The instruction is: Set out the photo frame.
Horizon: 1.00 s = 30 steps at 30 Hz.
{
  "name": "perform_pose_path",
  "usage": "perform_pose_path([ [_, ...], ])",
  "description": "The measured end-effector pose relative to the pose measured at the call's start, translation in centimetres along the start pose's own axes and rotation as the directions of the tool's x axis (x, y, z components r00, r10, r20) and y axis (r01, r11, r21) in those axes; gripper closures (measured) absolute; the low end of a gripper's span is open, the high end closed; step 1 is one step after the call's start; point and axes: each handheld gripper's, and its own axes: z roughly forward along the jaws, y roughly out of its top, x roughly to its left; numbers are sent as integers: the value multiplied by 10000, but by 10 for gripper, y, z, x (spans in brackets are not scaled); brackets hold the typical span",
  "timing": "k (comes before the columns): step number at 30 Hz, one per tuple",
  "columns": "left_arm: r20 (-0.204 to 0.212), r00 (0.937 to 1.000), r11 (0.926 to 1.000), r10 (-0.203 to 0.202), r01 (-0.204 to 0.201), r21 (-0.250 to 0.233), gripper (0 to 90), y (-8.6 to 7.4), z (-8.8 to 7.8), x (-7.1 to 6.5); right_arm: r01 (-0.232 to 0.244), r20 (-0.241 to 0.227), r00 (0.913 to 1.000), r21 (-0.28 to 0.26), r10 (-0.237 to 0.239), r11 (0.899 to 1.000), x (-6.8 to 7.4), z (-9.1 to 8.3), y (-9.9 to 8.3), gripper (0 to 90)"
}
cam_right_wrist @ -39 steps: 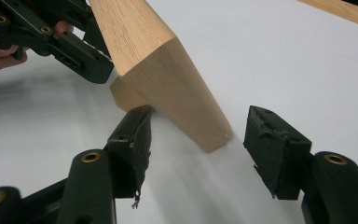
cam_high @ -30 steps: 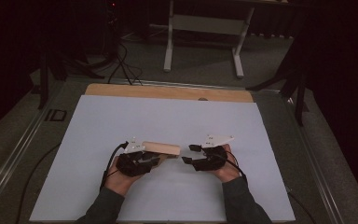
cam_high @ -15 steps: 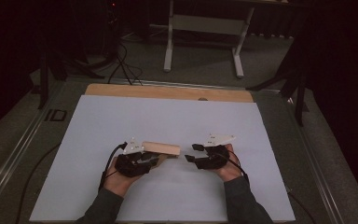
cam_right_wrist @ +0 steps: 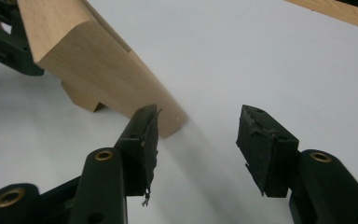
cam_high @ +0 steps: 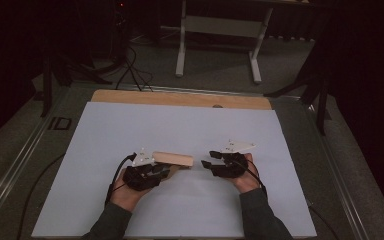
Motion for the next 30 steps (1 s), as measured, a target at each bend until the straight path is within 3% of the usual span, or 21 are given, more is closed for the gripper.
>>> perform_pose_path([
  [12,131,9999,9999,-27,25,139,698,0,1,0,-167,464,9988,-167,175,9997,1,6,2,552],
  [19,131,9999,10000,40,-40,58,732,1,0,0,-162,569,9982,-255,176,9995,2,10,5,723],
  [25,-156,9997,9998,171,-170,72,751,2,-1,-1,-5,669,9978,-169,17,9999,8,17,8,854],
  [30,-367,9990,9996,256,-252,112,853,2,-2,0,-11,610,9981,-281,28,9996,13,25,12,900],
])
